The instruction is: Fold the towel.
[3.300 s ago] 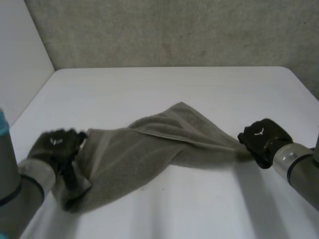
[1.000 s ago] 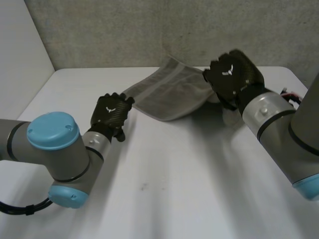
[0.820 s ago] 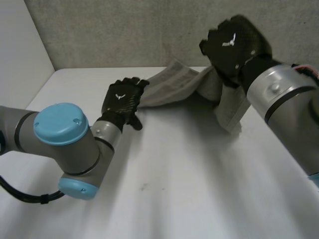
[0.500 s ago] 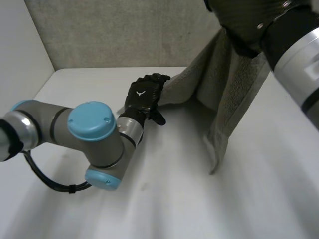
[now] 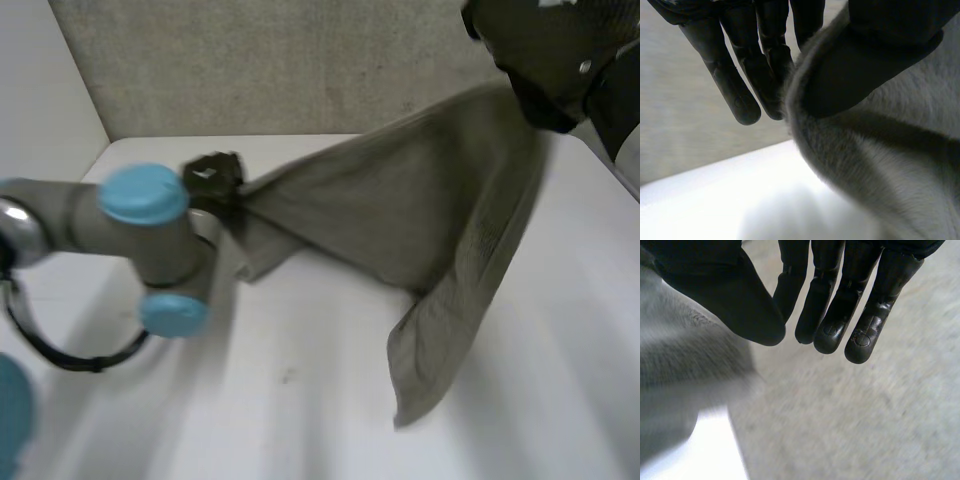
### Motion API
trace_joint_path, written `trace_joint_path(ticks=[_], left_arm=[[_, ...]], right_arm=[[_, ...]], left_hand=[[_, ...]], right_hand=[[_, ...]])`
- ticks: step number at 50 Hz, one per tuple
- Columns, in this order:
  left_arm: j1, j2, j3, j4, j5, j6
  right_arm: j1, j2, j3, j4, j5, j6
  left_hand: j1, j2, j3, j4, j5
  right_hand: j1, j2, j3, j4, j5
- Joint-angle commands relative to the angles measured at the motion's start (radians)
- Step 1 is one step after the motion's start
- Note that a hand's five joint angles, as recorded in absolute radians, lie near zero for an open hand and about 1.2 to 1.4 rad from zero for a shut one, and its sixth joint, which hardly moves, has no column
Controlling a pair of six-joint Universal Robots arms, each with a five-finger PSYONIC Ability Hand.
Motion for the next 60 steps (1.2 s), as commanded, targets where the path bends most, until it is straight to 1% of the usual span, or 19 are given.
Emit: trace_joint_path(ticks=[1, 3, 4, 6, 14, 18, 19, 20, 21, 22, 24, 28, 31, 33, 36, 44, 53, 59, 60], left_arm=[[0.123, 0.349, -0.226, -0.058, 0.062, 0.11], [0.12, 0.492, -0.312, -0.137, 0.144, 0.226], [0.12, 0.493, -0.312, -0.138, 0.145, 0.227], [0.132, 0.611, -0.391, -0.243, 0.201, 0.346], [0.132, 0.671, -0.495, -0.492, 0.212, 0.564], [0.137, 0.66, -0.515, -0.501, 0.215, 0.567], [0.137, 0.647, -0.522, -0.495, 0.211, 0.567], [0.137, 0.646, -0.522, -0.495, 0.211, 0.567], [0.139, 0.631, -0.528, -0.486, 0.201, 0.569], [0.137, 0.625, -0.536, -0.482, 0.192, 0.567], [0.133, 0.623, -0.544, -0.481, 0.186, 0.567], [0.12, 0.631, -0.558, -0.483, 0.165, 0.567], [0.108, 0.662, -0.573, -0.492, 0.143, 0.567], [0.073, 0.729, -0.596, -0.495, 0.126, 0.569], [0.048, 0.766, -0.607, -0.495, 0.123, 0.567], [-0.03, 0.927, -0.663, -0.494, 0.118, 0.573], [-0.059, 0.985, -0.68, -0.494, 0.117, 0.572], [-0.059, 0.99, -0.679, -0.489, 0.117, 0.575], [-0.058, 0.987, -0.679, -0.488, 0.117, 0.575]], right_arm=[[-0.072, 0.155, 0.042, 0.014, 0.002, -0.021], [-0.071, 0.184, 0.056, 0.031, 0.002, -0.024], [-0.071, 0.185, 0.056, 0.031, 0.002, -0.024], [-0.071, 0.244, 0.082, 0.086, 0.002, -0.025], [-0.068, 0.393, 0.105, 0.201, -0.009, -0.007], [-0.065, 0.426, 0.09, 0.147, -0.01, 0.064], [-0.063, 0.435, 0.082, 0.108, -0.012, 0.132], [-0.063, 0.435, 0.082, 0.108, -0.012, 0.133], [-0.065, 0.438, 0.074, 0.074, -0.016, 0.209], [-0.065, 0.442, 0.064, 0.048, -0.027, 0.284], [-0.066, 0.45, 0.048, 0.029, -0.047, 0.351], [-0.063, 0.498, -0.024, -0.003, -0.163, 0.506], [-0.062, 0.519, -0.053, -0.011, -0.219, 0.544], [-0.049, 0.588, -0.135, -0.015, -0.33, 0.594], [-0.011, 0.675, -0.233, -0.012, -0.399, 0.636], [0.078, 0.904, -0.436, 0.003, -0.437, 0.663], [0.143, 1.047, -0.527, 0.019, -0.476, 0.665], [0.156, 1.085, -0.542, 0.032, -0.487, 0.656], [0.156, 1.084, -0.544, 0.04, -0.486, 0.647]], left_hand=[[0.224, 0.184, 0.186, 0.184, 0.195], [0.224, 0.184, 0.186, 0.184, 0.195], [0.224, 0.184, 0.186, 0.184, 0.195], [0.224, 0.184, 0.186, 0.184, 0.195], [0.224, 0.184, 0.186, 0.184, 0.195], [0.224, 0.184, 0.186, 0.184, 0.195], [0.224, 0.184, 0.186, 0.184, 0.195], [0.224, 0.184, 0.186, 0.184, 0.195], [0.224, 0.184, 0.186, 0.184, 0.195], [0.224, 0.184, 0.186, 0.184, 0.195], [0.224, 0.184, 0.186, 0.184, 0.195], [0.224, 0.184, 0.186, 0.184, 0.195], [0.224, 0.184, 0.186, 0.184, 0.195], [0.224, 0.184, 0.186, 0.184, 0.195], [0.224, 0.184, 0.186, 0.184, 0.195], [0.224, 0.184, 0.186, 0.184, 0.195], [0.224, 0.184, 0.186, 0.184, 0.195], [0.224, 0.184, 0.186, 0.184, 0.195], [0.224, 0.184, 0.186, 0.184, 0.195]], right_hand=[[0.421, 0.212, 0.208, 0.2, 0.229], [0.421, 0.212, 0.208, 0.2, 0.229], [0.421, 0.212, 0.208, 0.2, 0.229], [0.421, 0.212, 0.208, 0.2, 0.229], [0.421, 0.212, 0.208, 0.2, 0.229], [0.421, 0.212, 0.208, 0.2, 0.229], [0.126, -0.083, -0.088, -0.095, -0.066], [0.123, -0.086, -0.091, -0.098, -0.069], [-0.333, -0.543, -0.547, -0.554, -0.525], [-0.57, -0.78, -0.784, -0.792, -0.762], [-0.584, -0.794, -0.798, -0.806, -0.777], [-0.57, -0.779, -0.784, -0.791, -0.762], [-0.549, -0.759, -0.763, -0.77, -0.741], [-0.523, -0.732, -0.737, -0.744, -0.715], [-0.485, -0.694, -0.699, -0.706, -0.677], [-0.441, -0.65, -0.655, -0.662, -0.633], [-0.435, -0.644, -0.649, -0.656, -0.627], [-0.115, -0.324, -0.329, -0.336, -0.307], [0.083, -0.126, -0.131, -0.138, -0.109]])
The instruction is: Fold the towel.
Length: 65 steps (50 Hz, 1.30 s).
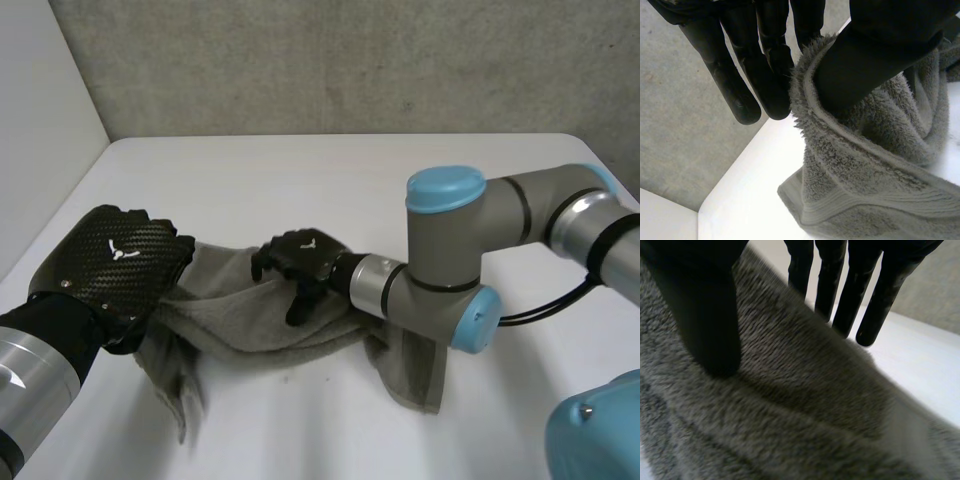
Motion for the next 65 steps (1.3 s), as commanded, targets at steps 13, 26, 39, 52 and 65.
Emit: trace_joint_path(ticks=[13, 26, 39, 52, 65], left_arm=[[0.016, -0.093, 0.033, 0.037, -0.028, 0.005], [0.07, -0.306, 0.062, 0.209, -0.062, -0.008], [0.024, -0.538, 0.119, 0.186, -0.059, 0.009], [0.027, -0.782, 0.714, 0.112, -0.059, 0.011], [0.059, -0.769, 1.095, 0.566, -0.063, -0.038]], right_arm=[[-0.073, -0.308, 0.106, -0.006, 0.199, -0.114], [-0.123, -0.784, 0.562, 0.063, 0.281, -0.422], [-0.08, -0.667, 0.681, 0.206, 0.446, -0.622], [-0.086, -0.395, 0.177, 0.007, 0.547, -0.588], [-0.154, -0.551, 0.205, -0.747, 0.535, -0.588]], left_hand=[[0.211, 0.179, 0.181, 0.179, 0.188], [0.211, 0.179, 0.181, 0.179, 0.188], [0.211, 0.179, 0.181, 0.179, 0.188], [0.211, 0.179, 0.181, 0.179, 0.188], [0.211, 0.179, 0.181, 0.179, 0.188]], right_hand=[[0.866, 0.775, 0.772, 0.781, 0.8], [0.866, 0.775, 0.772, 0.781, 0.8], [0.866, 0.775, 0.772, 0.781, 0.8], [0.866, 0.775, 0.772, 0.781, 0.8], [0.866, 0.775, 0.772, 0.781, 0.8]])
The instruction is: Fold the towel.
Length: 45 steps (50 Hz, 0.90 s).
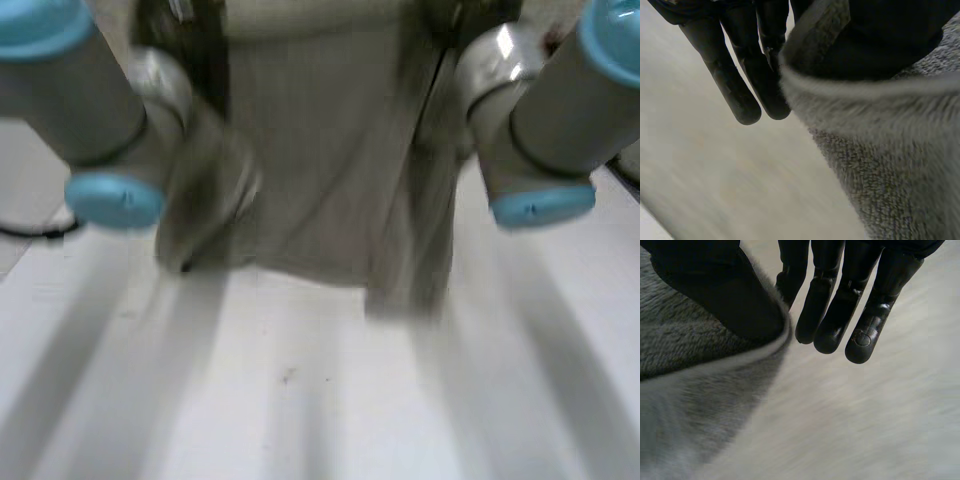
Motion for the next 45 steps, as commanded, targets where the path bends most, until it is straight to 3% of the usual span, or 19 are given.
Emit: trace_joint_path(ticks=[1, 3, 7, 9, 17, 22, 24, 26, 28, 33, 37, 45], left_arm=[[0.024, 0.065, 0.009, 0.293, -0.004, -0.033], [0.047, 0.115, -0.15, 0.292, 0.005, -0.051], [0.069, 0.138, -0.332, 0.292, 0.016, -0.056], [0.067, 0.14, -0.42, 0.287, 0.034, -0.053], [0.078, 0.126, -0.77, 0.29, 0.137, -0.01], [0.084, 0.062, -0.871, 0.286, 0.15, 0.091], [0.089, 0.04, -0.888, 0.283, 0.15, 0.132], [0.104, 0.029, -0.914, 0.27, 0.147, 0.201], [0.104, 0.029, -0.924, 0.263, 0.146, 0.221], [0.101, 0.035, -0.939, 0.258, 0.142, 0.235], [0.101, 0.075, -0.95, 0.26, 0.133, 0.235], [0.098, 0.12, -0.962, 0.275, 0.081, 0.188]], right_arm=[[-0.053, -0.114, 0.146, -0.283, -0.073, -0.002], [-0.06, -0.121, 0.202, -0.191, -0.134, -0.001], [-0.089, -0.114, 0.239, -0.05, -0.166, -0.002], [-0.109, -0.098, 0.285, 0.103, -0.192, -0.007], [-0.111, 0.007, 0.446, 0.381, -0.208, -0.054], [-0.108, 0.083, 0.488, 0.437, -0.206, -0.047], [-0.108, 0.093, 0.497, 0.435, -0.208, -0.044], [-0.108, 0.098, 0.505, 0.434, -0.208, -0.035], [-0.108, 0.1, 0.511, 0.432, -0.208, -0.013], [-0.123, 0.072, 0.523, 0.427, -0.235, 0.152], [-0.138, 0.04, 0.532, 0.429, -0.246, 0.237], [-0.165, -0.035, 0.606, 0.402, -0.263, 0.346]], left_hand=[[0.195, 0.179, 0.18, 0.178, 0.188], [0.195, 0.179, 0.18, 0.178, 0.188], [0.195, 0.179, 0.18, 0.178, 0.188], [0.195, 0.179, 0.18, 0.178, 0.188], [0.195, 0.179, 0.18, 0.178, 0.188], [0.195, 0.179, 0.18, 0.178, 0.188], [0.101, 0.085, 0.086, 0.085, 0.095], [-0.136, -0.152, -0.15, -0.152, -0.142], [-0.166, -0.182, -0.18, -0.182, -0.172], [-0.263, -0.278, -0.277, -0.279, -0.269], [-0.483, -0.498, -0.497, -0.499, -0.489], [-0.583, -0.599, -0.598, -0.599, -0.589]], right_hand=[[0.422, 0.217, 0.208, 0.2, 0.228], [0.422, 0.217, 0.208, 0.2, 0.228], [0.422, 0.217, 0.208, 0.2, 0.228], [0.422, 0.217, 0.208, 0.2, 0.228], [0.422, 0.217, 0.208, 0.2, 0.228], [0.422, 0.217, 0.208, 0.2, 0.228], [0.422, 0.217, 0.208, 0.2, 0.228], [0.422, 0.217, 0.208, 0.2, 0.228], [0.422, 0.217, 0.208, 0.2, 0.228], [0.422, 0.217, 0.208, 0.2, 0.228], [0.422, 0.217, 0.208, 0.2, 0.228], [0.422, 0.217, 0.208, 0.2, 0.228]])
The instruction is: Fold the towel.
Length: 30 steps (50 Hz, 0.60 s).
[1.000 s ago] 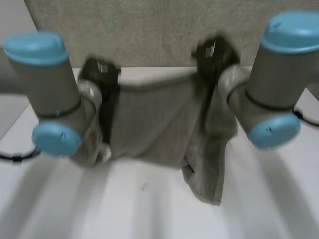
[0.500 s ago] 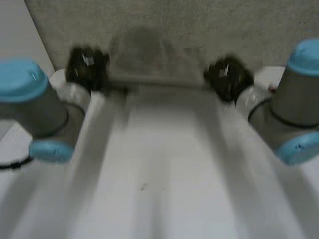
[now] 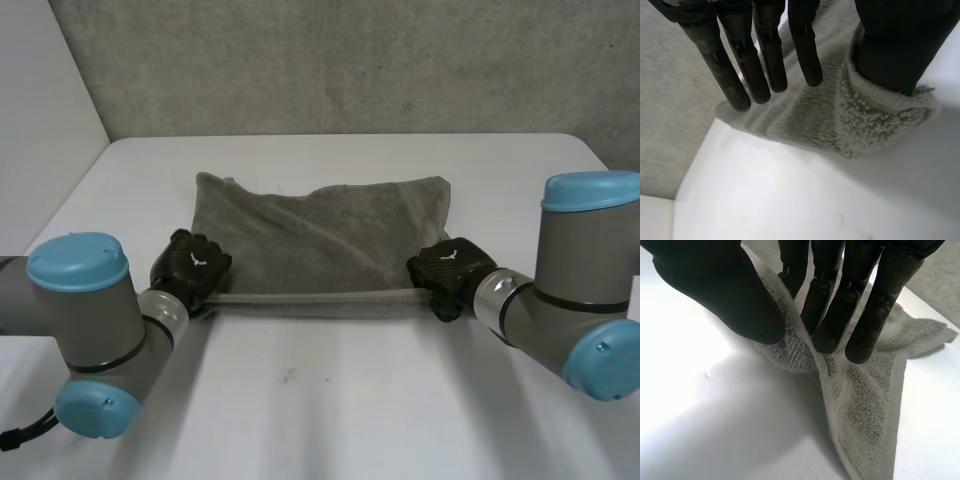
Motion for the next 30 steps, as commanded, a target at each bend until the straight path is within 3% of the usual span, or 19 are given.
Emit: trace_joint_path(ticks=[1, 9, 13, 14, 16, 17, 18, 30], left_arm=[[-0.003, 0.039, -0.009, 0.014, -0.042, -0.049], [0.004, 0.031, 0.022, 0.011, -0.064, -0.26], [0.021, 0.023, 0.037, -0.001, -0.116, -0.349], [0.021, 0.023, 0.037, -0.001, -0.116, -0.349], [0.029, 0.02, 0.036, -0.001, -0.117, -0.372], [0.029, 0.02, 0.035, -0.001, -0.117, -0.372], [0.027, 0.019, 0.035, -0.001, -0.114, -0.375], [0.043, 0.063, 0.034, -0.009, -0.062, -0.389]], right_arm=[[-0.022, -0.069, 0.07, -0.041, -0.013, 0.112], [-0.047, -0.142, 0.091, -0.076, -0.013, 0.222], [-0.061, -0.148, 0.091, -0.076, -0.014, 0.248], [-0.062, -0.15, 0.092, -0.076, -0.017, 0.256], [-0.062, -0.15, 0.094, -0.074, -0.017, 0.258], [-0.061, -0.15, 0.097, -0.074, -0.019, 0.253], [-0.061, -0.15, 0.097, -0.074, -0.019, 0.253], [-0.062, -0.19, 0.063, -0.055, -0.017, 0.215]], left_hand=[[-0.01, -0.006, -0.012, -0.01, -0.014], [0.026, 0.029, 0.023, 0.025, 0.022], [0.104, 0.108, 0.102, 0.103, 0.1], [0.105, 0.108, 0.103, 0.104, 0.101], [0.452, 0.456, 0.45, 0.451, 0.448], [0.454, 0.458, 0.452, 0.453, 0.45], [0.722, 0.725, 0.719, 0.721, 0.718], [0.768, 0.771, 0.766, 0.767, 0.764]], right_hand=[[0.422, 0.217, 0.208, 0.2, 0.221], [0.422, 0.217, 0.208, 0.2, 0.221], [0.422, 0.217, 0.208, 0.2, 0.221], [0.422, 0.217, 0.208, 0.2, 0.221], [0.422, 0.217, 0.208, 0.2, 0.221], [0.422, 0.217, 0.208, 0.2, 0.221], [0.422, 0.217, 0.208, 0.2, 0.221], [0.422, 0.217, 0.208, 0.2, 0.221]])
